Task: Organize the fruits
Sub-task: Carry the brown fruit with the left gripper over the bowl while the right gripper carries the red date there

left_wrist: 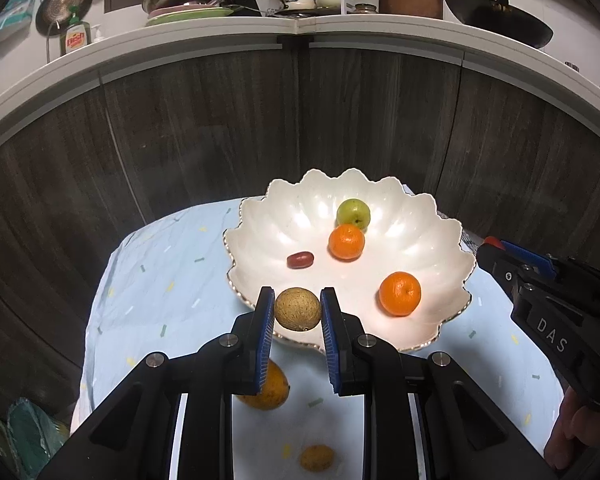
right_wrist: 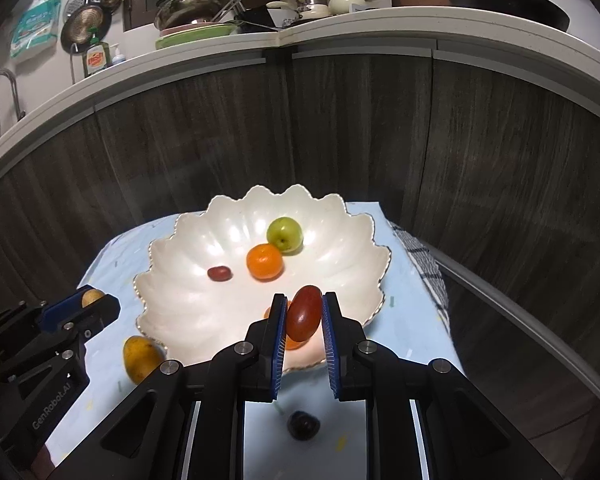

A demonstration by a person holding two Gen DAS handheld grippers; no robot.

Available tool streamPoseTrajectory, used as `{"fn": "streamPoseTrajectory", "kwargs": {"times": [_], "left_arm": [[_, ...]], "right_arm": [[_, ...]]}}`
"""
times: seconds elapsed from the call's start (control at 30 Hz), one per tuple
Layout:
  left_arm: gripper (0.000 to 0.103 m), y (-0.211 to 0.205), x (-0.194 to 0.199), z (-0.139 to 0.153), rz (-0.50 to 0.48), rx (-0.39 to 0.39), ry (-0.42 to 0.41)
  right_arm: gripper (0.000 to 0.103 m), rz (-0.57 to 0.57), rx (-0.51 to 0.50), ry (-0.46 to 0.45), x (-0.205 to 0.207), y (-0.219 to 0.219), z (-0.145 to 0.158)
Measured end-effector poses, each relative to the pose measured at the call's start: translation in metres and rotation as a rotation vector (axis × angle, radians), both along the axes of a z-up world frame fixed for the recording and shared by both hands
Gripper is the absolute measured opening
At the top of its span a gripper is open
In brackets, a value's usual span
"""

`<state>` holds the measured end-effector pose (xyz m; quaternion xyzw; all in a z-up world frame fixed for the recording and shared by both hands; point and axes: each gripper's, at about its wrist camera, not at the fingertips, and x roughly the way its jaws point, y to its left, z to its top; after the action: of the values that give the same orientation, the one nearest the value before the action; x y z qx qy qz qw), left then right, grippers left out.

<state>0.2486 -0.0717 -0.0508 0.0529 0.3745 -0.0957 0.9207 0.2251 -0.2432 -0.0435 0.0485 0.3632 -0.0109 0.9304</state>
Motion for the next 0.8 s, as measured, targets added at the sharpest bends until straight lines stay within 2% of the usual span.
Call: {"fn": "streamPoseTrajectory", "kwargs": {"times": [0.8], "left_arm": [[0.024,-0.015,0.048,-0.014,-0.014,0.022,0.003]], "right_arm": [[0.019,-0.026,-0.028,0.006,0.046,-0.021,-0.015]]}}
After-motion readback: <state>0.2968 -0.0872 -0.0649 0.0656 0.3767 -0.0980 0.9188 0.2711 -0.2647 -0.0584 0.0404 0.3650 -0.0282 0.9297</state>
